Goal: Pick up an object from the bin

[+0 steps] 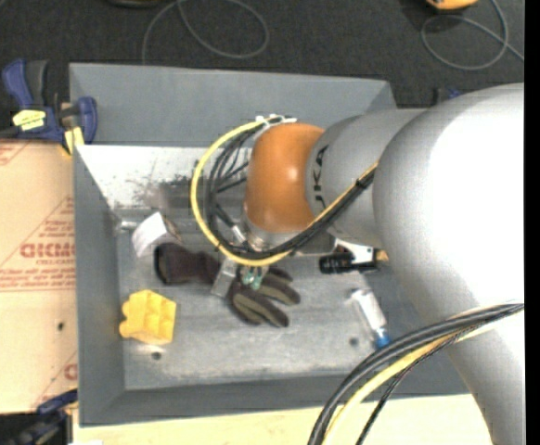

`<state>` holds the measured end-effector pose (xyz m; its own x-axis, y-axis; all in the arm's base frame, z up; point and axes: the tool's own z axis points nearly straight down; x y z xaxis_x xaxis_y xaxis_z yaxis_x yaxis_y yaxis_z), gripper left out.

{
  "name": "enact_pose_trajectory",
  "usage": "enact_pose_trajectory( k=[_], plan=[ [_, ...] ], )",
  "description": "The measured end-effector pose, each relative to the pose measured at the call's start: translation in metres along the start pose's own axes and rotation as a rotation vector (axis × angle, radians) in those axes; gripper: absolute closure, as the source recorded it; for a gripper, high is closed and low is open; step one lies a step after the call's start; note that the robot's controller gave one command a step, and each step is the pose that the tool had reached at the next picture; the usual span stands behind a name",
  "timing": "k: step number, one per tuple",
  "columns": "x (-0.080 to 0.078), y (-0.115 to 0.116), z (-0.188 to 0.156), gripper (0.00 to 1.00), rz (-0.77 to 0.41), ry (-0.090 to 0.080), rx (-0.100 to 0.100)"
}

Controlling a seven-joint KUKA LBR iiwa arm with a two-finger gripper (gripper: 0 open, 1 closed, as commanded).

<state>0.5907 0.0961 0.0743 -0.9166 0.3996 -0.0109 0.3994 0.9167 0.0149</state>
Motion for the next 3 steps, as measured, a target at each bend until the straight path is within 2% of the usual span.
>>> enact_pose_trajectory(
  k=[2, 3],
  plan=[
    [0.002, -0.001, -0.027, 1.0, -0.001, 0.007, 0.004],
    [-0.001, 0.0, -0.041, 1.0, -0.001, 0.0, -0.001]
  ],
)
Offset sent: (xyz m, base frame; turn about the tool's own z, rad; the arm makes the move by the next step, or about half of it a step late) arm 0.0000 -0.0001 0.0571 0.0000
